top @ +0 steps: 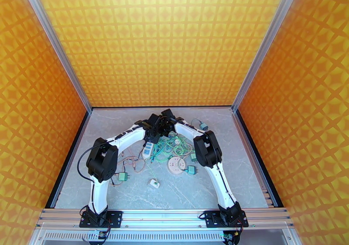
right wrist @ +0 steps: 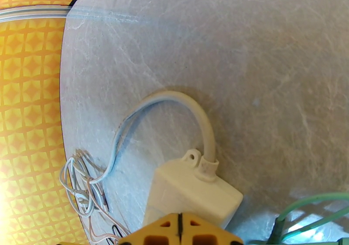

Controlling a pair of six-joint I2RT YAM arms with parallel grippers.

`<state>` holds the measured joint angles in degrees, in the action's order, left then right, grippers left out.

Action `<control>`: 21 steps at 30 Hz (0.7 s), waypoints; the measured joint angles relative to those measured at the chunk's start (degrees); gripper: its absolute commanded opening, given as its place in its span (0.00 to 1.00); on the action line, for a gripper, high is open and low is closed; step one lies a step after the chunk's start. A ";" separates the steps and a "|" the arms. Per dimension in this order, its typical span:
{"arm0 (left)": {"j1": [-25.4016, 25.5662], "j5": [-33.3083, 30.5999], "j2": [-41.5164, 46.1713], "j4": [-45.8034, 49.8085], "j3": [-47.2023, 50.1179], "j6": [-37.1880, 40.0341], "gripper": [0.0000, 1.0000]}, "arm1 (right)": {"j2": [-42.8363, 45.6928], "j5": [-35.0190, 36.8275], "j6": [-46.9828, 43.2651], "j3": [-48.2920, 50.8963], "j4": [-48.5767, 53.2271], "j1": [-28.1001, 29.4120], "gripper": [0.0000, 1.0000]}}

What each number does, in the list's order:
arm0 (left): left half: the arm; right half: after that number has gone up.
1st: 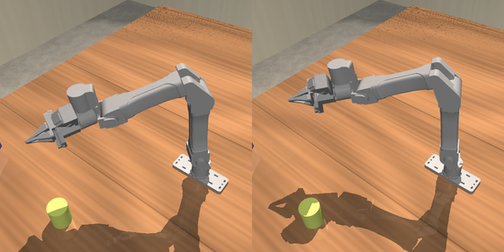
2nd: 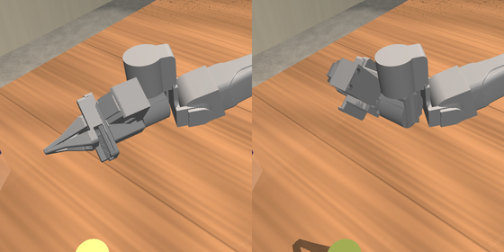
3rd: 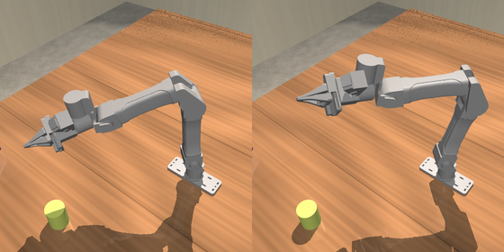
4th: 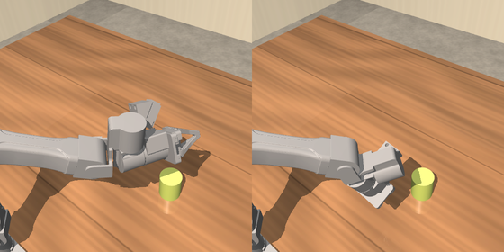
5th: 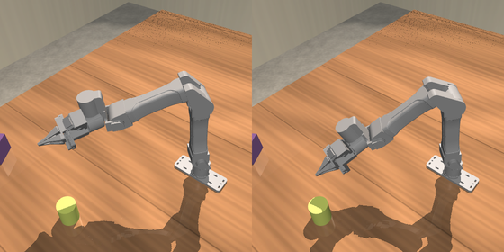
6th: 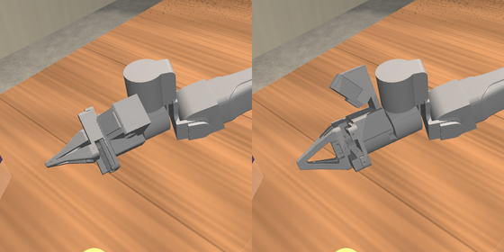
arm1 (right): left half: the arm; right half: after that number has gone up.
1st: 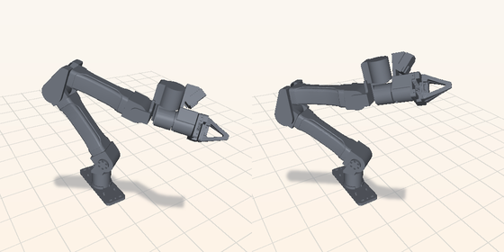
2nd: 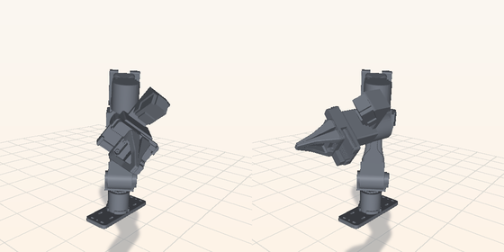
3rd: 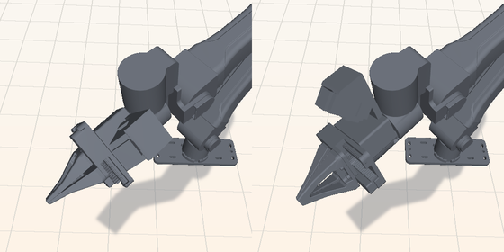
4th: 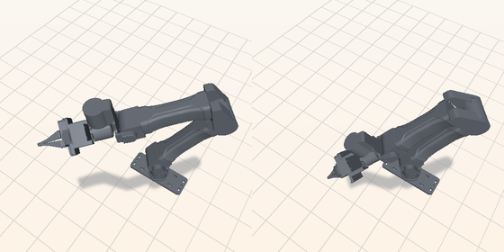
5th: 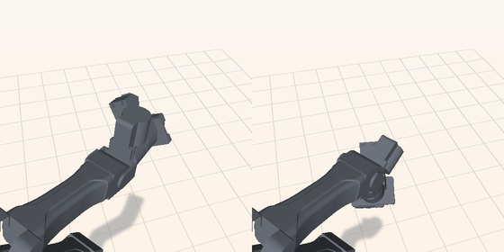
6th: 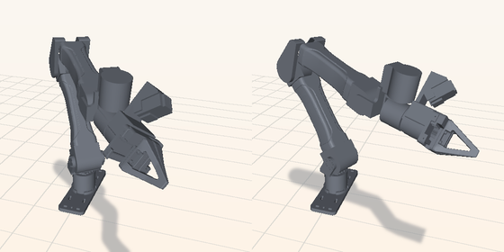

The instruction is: Pull the plug off the socket

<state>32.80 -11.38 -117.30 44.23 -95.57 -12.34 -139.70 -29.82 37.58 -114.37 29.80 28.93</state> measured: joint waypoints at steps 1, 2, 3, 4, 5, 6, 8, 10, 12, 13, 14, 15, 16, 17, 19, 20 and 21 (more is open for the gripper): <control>-0.31 0.57 0.00 0.48 -0.52 -0.26 0.35 | 0.04 0.07 0.00 0.00 0.00 0.00 0.00; -0.79 1.36 0.00 0.94 -0.96 -0.59 0.35 | 0.09 0.13 0.02 0.00 0.00 0.00 0.00; -1.20 2.45 0.00 1.33 -1.29 -1.01 0.35 | 0.11 0.17 0.02 0.02 0.02 0.00 0.00; -1.73 3.67 0.02 1.57 -1.46 -1.42 0.35 | 0.11 0.33 0.00 0.09 0.02 0.00 0.00; -2.38 4.94 0.02 1.73 -1.53 -1.99 0.35 | 0.13 0.55 -0.09 0.15 0.00 0.00 0.00; -3.02 5.99 0.13 2.14 -1.64 -2.40 0.35 | 0.13 0.83 -0.02 0.35 -0.04 0.04 0.00; -4.24 7.50 0.50 3.13 -1.75 -2.86 0.35 | 0.15 1.18 -0.20 0.42 -0.04 0.22 0.00; -5.01 8.52 0.74 4.09 -2.08 -3.08 0.35 | 0.20 1.42 -0.20 0.44 -0.04 0.26 0.00; -5.31 8.96 0.92 4.87 -2.49 -3.08 0.36 | 0.20 1.44 -0.26 0.48 -0.04 0.26 0.00; -5.46 9.05 1.09 5.07 -2.64 -3.08 0.36 | 0.22 1.42 -0.39 0.55 -0.07 0.26 0.00; -5.53 9.05 1.36 5.29 -2.82 -3.10 0.36 | 0.22 1.42 -0.42 0.55 -0.09 0.26 0.00; -5.66 9.07 1.60 5.44 -3.04 -3.10 0.36 | 0.24 1.42 -0.42 0.59 -0.11 0.26 0.00; -5.73 9.20 1.90 5.77 -3.28 -3.10 0.36 | 0.26 1.42 -0.44 0.59 -0.11 0.26 0.00; -5.79 9.29 2.29 5.97 -3.43 -3.10 0.36 | 0.31 1.42 -0.59 0.59 -0.11 0.26 0.00; -6.14 9.33 3.21 6.16 -3.65 -3.30 0.36 | 0.37 1.46 -1.09 0.57 -0.11 0.26 0.00; -6.43 9.42 3.78 6.16 -3.74 -3.37 0.36 | 0.50 1.60 -1.36 0.57 -0.09 0.26 0.00; -6.75 9.46 4.31 6.16 -3.74 -3.52 0.36 | 0.57 1.86 -1.73 0.50 -0.02 0.26 0.00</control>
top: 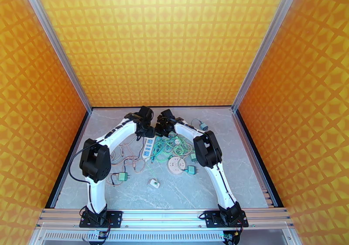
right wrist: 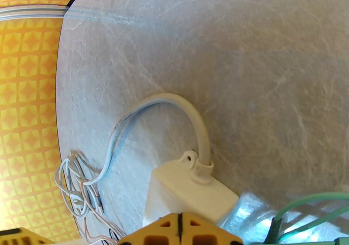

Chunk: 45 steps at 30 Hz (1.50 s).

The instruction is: Pull the plug off the socket

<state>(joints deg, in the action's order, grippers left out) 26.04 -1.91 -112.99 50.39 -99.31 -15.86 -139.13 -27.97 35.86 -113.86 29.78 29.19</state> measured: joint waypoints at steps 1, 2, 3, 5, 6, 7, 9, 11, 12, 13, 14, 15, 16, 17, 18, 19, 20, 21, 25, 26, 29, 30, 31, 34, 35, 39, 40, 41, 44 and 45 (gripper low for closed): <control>-0.39 0.00 0.59 0.00 0.00 -0.15 0.36 | 0.07 0.31 -0.28 -0.11 0.17 0.07 0.00; -0.92 0.02 1.29 -0.02 0.02 -0.26 0.36 | 0.15 0.76 -0.70 -0.42 0.59 0.13 0.01; -1.40 0.00 1.97 -0.09 0.11 -0.44 0.36 | 0.20 1.11 -0.87 -0.68 1.11 0.24 0.02; -2.56 0.00 3.63 -0.48 0.68 -0.63 0.37 | 0.63 2.60 -1.70 -1.22 2.97 0.37 0.07; -3.13 0.00 4.39 -0.70 1.01 -0.66 0.37 | 0.83 3.04 -2.08 -1.44 3.61 0.37 0.10; -3.80 0.00 5.11 -0.85 1.33 -0.68 0.37 | 1.29 3.72 -2.51 -1.64 4.22 0.37 0.15; -5.20 0.00 6.21 -1.29 1.97 -0.85 0.37 | 2.89 5.07 -3.41 -1.75 5.14 0.37 0.20; -6.73 0.00 6.56 -1.57 2.45 -0.85 0.38 | 5.73 6.88 -3.98 -1.75 5.53 0.37 0.30; -7.41 0.02 6.56 -1.84 2.69 -0.85 0.38 | 7.10 7.52 -4.57 -1.70 5.55 0.37 0.35; -8.31 0.02 6.51 -2.10 3.04 -0.85 0.38 | 9.14 8.50 -5.09 -1.42 5.40 0.37 0.39; -9.14 0.02 6.40 -2.14 3.23 -0.87 0.38 | 11.52 9.68 -5.40 -0.81 5.25 0.37 0.43; -9.94 0.02 6.16 -2.14 3.28 -0.94 0.38 | 13.90 10.67 -5.81 0.15 4.92 0.37 0.49; -10.80 0.02 5.86 -2.34 3.28 -1.09 0.38 | 16.74 11.89 -6.05 1.62 4.50 0.37 0.56; -11.63 0.02 5.35 -2.54 3.26 -1.29 0.38 | 19.74 13.27 -6.36 3.43 4.02 0.37 0.61; -12.33 0.02 4.76 -2.60 3.13 -1.51 0.38 | 22.10 14.25 -6.86 5.16 3.41 0.37 0.65; -13.14 0.02 3.78 -2.64 2.84 -1.77 0.39 | 25.14 15.80 -7.06 7.61 2.89 0.37 0.70; -13.84 0.02 2.69 -2.67 2.49 -2.16 0.39 | 27.87 17.27 -7.39 10.16 2.32 0.37 0.73; -14.51 0.02 1.51 -2.69 2.08 -2.62 0.39 | 29.97 18.53 -7.67 12.48 1.75 0.37 0.75; -16.92 0.02 -3.63 -3.13 0.44 -4.83 0.39 | 38.51 25.05 -8.28 24.55 0.66 0.37 0.81; -17.46 0.04 -4.81 -3.28 0.07 -5.33 0.41 | 40.24 26.69 -8.41 27.43 0.74 0.35 0.82; -18.64 0.00 -7.10 -4.68 -0.13 -6.25 0.45 | 44.98 30.84 -8.59 34.84 0.83 0.31 0.85; -18.91 0.00 -7.41 -5.35 -0.09 -6.25 0.46 | 46.73 32.06 -8.57 37.09 0.90 0.31 0.86; -19.12 -0.02 -7.61 -6.32 0.00 -6.23 0.46 | 48.72 33.27 -8.55 39.45 0.90 0.31 0.86; -19.30 -0.02 -8.13 -9.03 -0.20 -6.12 0.47 | 54.73 36.20 -8.28 45.03 1.01 0.31 0.88; -19.30 -0.02 -8.68 -9.29 -0.79 -6.01 0.47 | 56.76 37.09 -8.13 46.51 1.07 0.31 0.88; -19.30 -0.02 -12.70 -9.11 -5.16 -5.99 0.47 | 62.45 39.76 -7.41 50.45 1.36 0.31 0.89; -19.30 -0.02 -14.01 -9.07 -6.34 -5.99 0.48 | 63.36 40.30 -7.21 51.15 1.53 0.31 0.89; -19.30 -0.02 -14.97 -8.96 -7.02 -6.01 0.49 | 64.08 40.89 -6.99 51.71 1.73 0.28 0.89; -19.30 -0.04 -16.39 -8.44 -8.52 -6.01 0.54 | 65.37 42.32 -6.32 53.24 2.19 0.26 0.90; -19.30 -0.07 -16.41 -8.50 -8.76 -6.01 0.59 | 65.61 42.66 -6.10 53.55 2.36 0.26 0.90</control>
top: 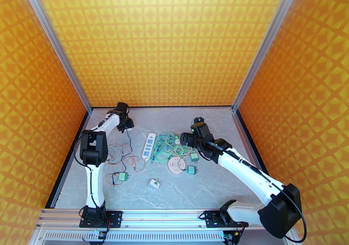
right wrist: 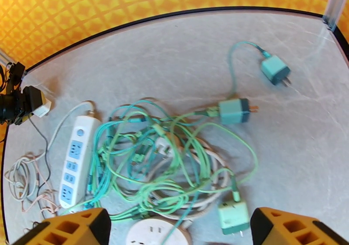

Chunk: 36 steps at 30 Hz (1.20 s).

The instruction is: Pull the plug off the socket

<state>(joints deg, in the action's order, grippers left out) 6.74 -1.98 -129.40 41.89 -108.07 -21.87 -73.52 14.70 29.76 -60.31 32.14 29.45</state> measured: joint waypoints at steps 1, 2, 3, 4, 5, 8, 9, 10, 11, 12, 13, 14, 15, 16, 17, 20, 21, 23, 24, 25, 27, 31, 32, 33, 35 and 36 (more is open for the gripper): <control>0.00 0.00 0.00 0.00 -0.04 -0.07 0.67 | 0.17 0.39 0.15 0.37 0.09 0.00 0.90; 0.00 -0.02 0.00 0.04 -0.04 0.02 0.73 | 0.31 0.59 0.26 0.63 0.17 0.00 0.90; 0.00 -0.02 -0.04 0.07 -0.07 -0.09 0.77 | 0.35 0.79 0.39 0.70 0.24 0.00 0.90; 0.00 0.02 -0.09 0.15 -0.17 -0.07 0.78 | 0.35 0.92 0.48 0.70 0.24 0.00 0.90; 0.00 0.02 -0.11 0.24 -0.28 -0.04 0.79 | 0.35 1.03 0.59 0.70 0.22 0.00 0.91; 0.00 0.00 -0.11 0.35 -0.28 0.00 0.87 | 0.35 1.46 0.61 0.70 0.22 0.00 0.92; 0.00 0.00 -0.09 0.37 -0.26 -0.11 0.88 | 0.35 1.66 0.61 0.70 0.22 0.00 0.93; 0.00 0.00 0.02 0.37 -0.13 -0.20 0.89 | 0.35 1.86 0.61 0.70 0.22 0.00 0.94; 0.00 0.00 0.24 0.35 0.11 -0.20 0.92 | 0.35 2.01 0.63 0.70 0.22 0.00 0.95; 0.00 0.00 0.70 0.42 0.59 -0.15 0.95 | 0.35 2.16 0.66 0.70 0.22 0.00 0.95; 0.00 0.00 1.38 0.42 1.27 -0.31 0.99 | 0.35 2.47 0.63 0.70 0.22 0.00 0.97; 0.00 0.00 2.36 0.55 2.01 -0.52 0.99 | 0.35 2.80 0.61 0.70 0.22 0.00 0.98; 0.00 0.00 3.39 0.66 2.69 -0.63 0.99 | 0.35 3.13 0.66 0.70 0.22 0.00 0.98; 0.00 0.00 4.87 0.74 3.74 -0.66 0.99 | 0.35 3.61 0.63 0.70 0.22 0.00 0.98; 0.00 0.00 6.54 0.72 4.87 -0.70 0.99 | 0.35 4.13 0.63 0.70 0.22 0.00 0.99; 0.00 0.00 13.14 0.59 8.83 -0.98 0.99 | 0.35 6.78 0.57 0.70 0.24 0.00 0.99; 0.00 0.02 15.85 0.31 10.56 -1.09 0.99 | 0.37 8.02 0.50 0.72 0.22 -0.02 0.98; 0.00 0.00 21.24 -0.22 14.01 -1.31 0.99 | 0.83 10.82 -0.07 1.36 0.09 -0.11 0.98; 0.00 0.02 24.20 -0.57 16.00 -1.42 0.99 | 1.42 12.55 -0.48 2.19 0.00 -0.22 0.98; 0.00 0.02 27.30 -1.22 18.32 -1.53 0.99 | 2.25 14.43 -1.07 3.23 -0.20 -0.33 0.99; 0.00 -0.15 33.51 -2.75 23.56 -1.70 0.99 | 4.35 18.18 -2.82 6.21 -1.95 -0.39 0.98; -0.02 -2.67 45.92 -5.40 34.93 -1.77 0.99 | 9.57 25.51 -9.03 14.99 -9.31 -0.72 0.98; -0.09 -3.69 48.78 -6.25 37.70 -1.75 0.99 | 10.45 27.02 -10.67 17.11 -11.67 -0.81 0.99; -0.26 -4.90 52.11 -7.76 41.09 -1.70 0.99 | 11.21 28.52 -12.83 19.65 -14.80 -1.07 0.98; -1.25 -6.93 57.96 -10.10 47.41 -1.68 0.99 | 11.76 30.80 -16.96 24.55 -21.49 -1.62 0.98; -2.14 -7.96 60.74 -11.74 50.75 -1.40 0.99 | 11.65 31.61 -19.23 27.10 -25.24 -2.05 0.98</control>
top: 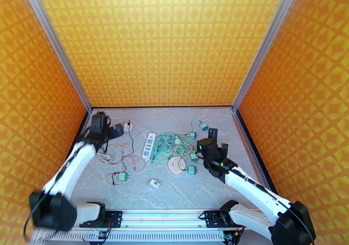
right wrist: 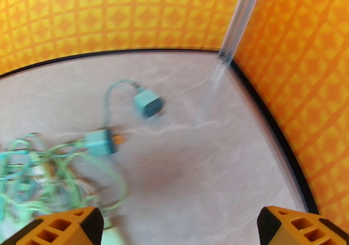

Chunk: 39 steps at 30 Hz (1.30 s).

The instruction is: Pull the plug off the socket

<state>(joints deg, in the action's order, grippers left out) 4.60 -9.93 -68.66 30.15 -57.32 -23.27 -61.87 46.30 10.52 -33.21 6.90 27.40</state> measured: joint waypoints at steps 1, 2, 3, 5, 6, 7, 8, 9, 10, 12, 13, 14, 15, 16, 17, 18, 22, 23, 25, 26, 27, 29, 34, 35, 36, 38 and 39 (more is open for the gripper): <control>-0.90 -1.29 2.38 -2.10 3.50 0.57 0.99 | -0.31 0.52 -2.19 2.38 -3.45 -0.37 0.99; -1.44 -2.58 4.04 -4.09 6.34 1.07 0.99 | -0.79 1.03 -3.98 4.33 -6.51 -0.79 0.98; -2.08 -4.42 5.77 -6.75 10.05 1.70 0.99 | -1.68 1.44 -5.66 6.12 -9.84 -1.31 0.98; -2.75 -7.32 8.04 -12.13 17.18 3.10 0.99 | -4.33 1.53 -7.89 8.33 -15.45 -2.54 0.98; -2.95 -8.57 8.33 -14.69 20.35 3.93 0.99 | -6.36 1.38 -8.59 8.83 -18.14 -3.45 0.98; -3.15 -9.53 8.02 -17.14 22.77 4.61 0.99 | -8.61 1.22 -9.22 8.92 -20.55 -4.33 0.99; -3.26 -10.29 7.34 -18.95 24.35 5.22 0.99 | -10.51 1.11 -9.64 8.85 -22.47 -4.94 0.98; -3.48 -11.10 5.64 -21.33 25.53 5.99 0.99 | -12.92 0.81 -10.16 8.59 -24.17 -5.57 0.98; -3.61 -11.74 3.10 -23.71 25.86 6.95 0.99 | -14.91 0.33 -10.88 8.31 -25.94 -5.92 0.98; -3.78 -12.52 -2.64 -28.92 25.64 8.94 0.99 | -18.12 -0.96 -12.37 7.72 -29.75 -6.23 0.99; -3.87 -12.83 -5.66 -31.63 25.49 10.10 0.99 | -19.87 -1.73 -13.40 7.26 -32.24 -6.45 0.99; -3.87 -13.07 -7.82 -33.86 25.42 10.91 0.99 | -21.24 -2.36 -14.34 6.78 -34.21 -6.54 0.98; -3.87 -13.27 -10.45 -36.79 25.42 12.07 0.99 | -22.99 -3.08 -15.45 5.99 -36.39 -6.69 0.98; -3.87 -13.33 -12.59 -39.82 25.51 13.25 0.99 | -24.74 -3.72 -16.57 5.22 -38.62 -6.91 0.99; -3.89 -13.31 -13.94 -41.92 25.51 14.10 0.99 | -26.14 -4.11 -17.42 4.59 -40.44 -7.08 0.99; -3.91 -13.29 -15.37 -44.63 25.51 14.99 0.99 | -27.36 -4.70 -17.88 3.56 -40.85 -7.41 0.99; -4.15 -11.56 -18.45 -54.90 25.66 18.08 0.99 | -27.63 -9.62 -17.66 2.19 -41.51 -11.04 0.99; -4.20 -11.02 -18.71 -56.37 25.75 18.67 0.99 | -27.36 -11.02 -17.16 2.36 -41.81 -12.17 0.98; -4.31 -8.87 -18.71 -60.22 26.75 19.89 0.99 | -26.49 -14.47 -15.87 3.34 -43.10 -15.10 0.98; -4.33 -7.37 -18.60 -62.55 27.74 20.59 0.99 | -26.08 -15.91 -15.45 3.87 -43.56 -16.28 0.98; -4.35 -5.97 -18.58 -64.61 28.85 21.09 0.99 | -25.79 -17.22 -15.04 4.35 -44.06 -17.14 0.98; -4.68 -3.08 -18.56 -68.63 31.58 21.86 0.99 | -25.14 -20.02 -14.32 5.75 -45.55 -18.25 0.99; -5.81 0.02 -19.91 -76.30 36.13 22.32 0.99 | -25.42 -27.23 -13.60 12.04 -54.07 -19.93 0.99; -5.81 0.35 -19.93 -76.98 36.13 22.32 0.99 | -25.59 -27.93 -13.49 12.63 -54.27 -20.11 0.98; -5.84 0.57 -19.93 -77.57 36.13 22.32 0.99 | -25.66 -28.37 -13.29 12.66 -54.05 -20.26 0.99; -5.86 0.96 -19.93 -79.14 36.13 22.43 0.99 | -25.64 -29.09 -13.05 12.50 -54.71 -20.33 0.99; -5.86 1.07 -19.93 -79.58 36.13 22.45 0.99 | -25.64 -29.40 -12.92 12.48 -54.84 -20.33 0.99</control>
<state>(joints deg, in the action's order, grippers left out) -1.26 -8.86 -88.60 -49.43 -21.19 -0.82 -87.50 16.91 -2.39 -20.73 -47.94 7.07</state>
